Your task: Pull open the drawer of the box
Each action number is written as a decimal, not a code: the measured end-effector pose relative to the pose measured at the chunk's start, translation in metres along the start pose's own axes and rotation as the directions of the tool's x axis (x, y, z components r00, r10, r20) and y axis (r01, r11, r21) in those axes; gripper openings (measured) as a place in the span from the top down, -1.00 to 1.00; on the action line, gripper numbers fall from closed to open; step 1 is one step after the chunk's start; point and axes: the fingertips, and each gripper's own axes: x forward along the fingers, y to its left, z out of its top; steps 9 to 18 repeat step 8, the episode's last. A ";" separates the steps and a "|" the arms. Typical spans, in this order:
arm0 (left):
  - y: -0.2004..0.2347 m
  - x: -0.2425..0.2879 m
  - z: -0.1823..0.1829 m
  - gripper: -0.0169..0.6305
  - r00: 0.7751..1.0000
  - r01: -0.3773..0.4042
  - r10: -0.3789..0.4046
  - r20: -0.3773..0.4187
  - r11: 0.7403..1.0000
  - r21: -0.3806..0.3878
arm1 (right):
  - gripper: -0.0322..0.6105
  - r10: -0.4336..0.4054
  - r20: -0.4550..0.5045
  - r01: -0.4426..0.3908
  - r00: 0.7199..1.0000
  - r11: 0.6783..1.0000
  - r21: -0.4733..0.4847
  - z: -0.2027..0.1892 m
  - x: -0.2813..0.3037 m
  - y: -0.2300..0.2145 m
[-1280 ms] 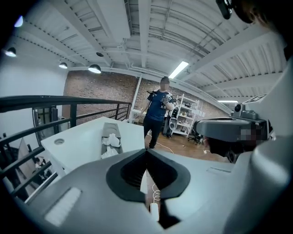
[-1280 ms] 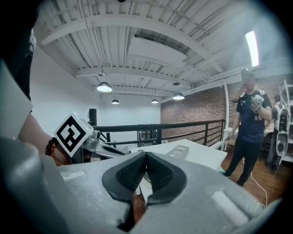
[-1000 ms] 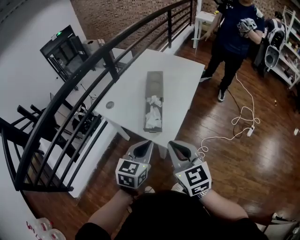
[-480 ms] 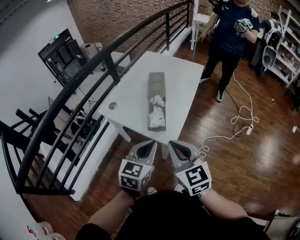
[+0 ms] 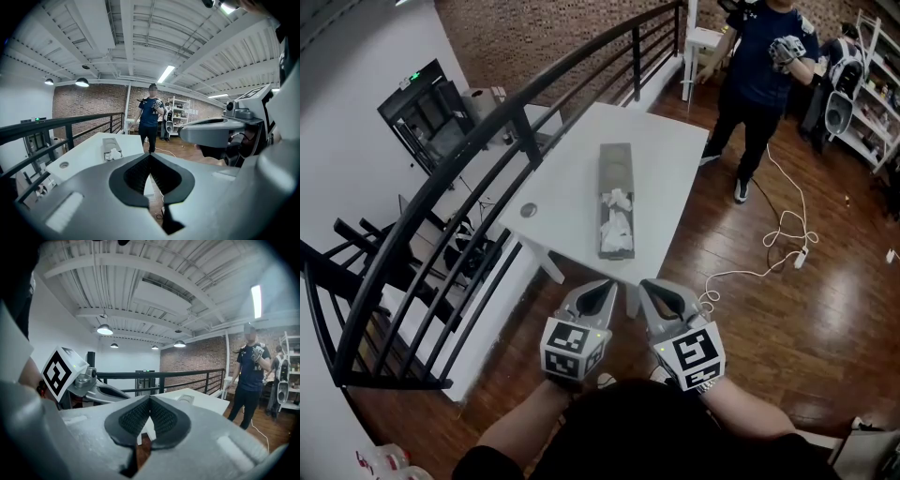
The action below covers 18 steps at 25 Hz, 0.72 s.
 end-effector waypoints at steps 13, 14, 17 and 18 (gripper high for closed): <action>-0.003 -0.002 -0.001 0.90 1.000 -0.003 0.003 0.006 1.000 0.003 | 0.93 -0.002 0.003 0.002 1.000 1.000 -0.010 0.001 -0.004 0.001; -0.003 -0.002 -0.001 0.90 1.000 -0.003 0.003 0.006 1.000 0.003 | 0.93 -0.002 0.003 0.002 1.000 1.000 -0.010 0.001 -0.004 0.001; -0.003 -0.002 -0.001 0.90 1.000 -0.003 0.003 0.006 1.000 0.003 | 0.93 -0.002 0.003 0.002 1.000 1.000 -0.010 0.001 -0.004 0.001; -0.003 -0.002 -0.001 0.90 1.000 -0.003 0.003 0.006 1.000 0.003 | 0.93 -0.002 0.003 0.002 1.000 1.000 -0.010 0.001 -0.004 0.001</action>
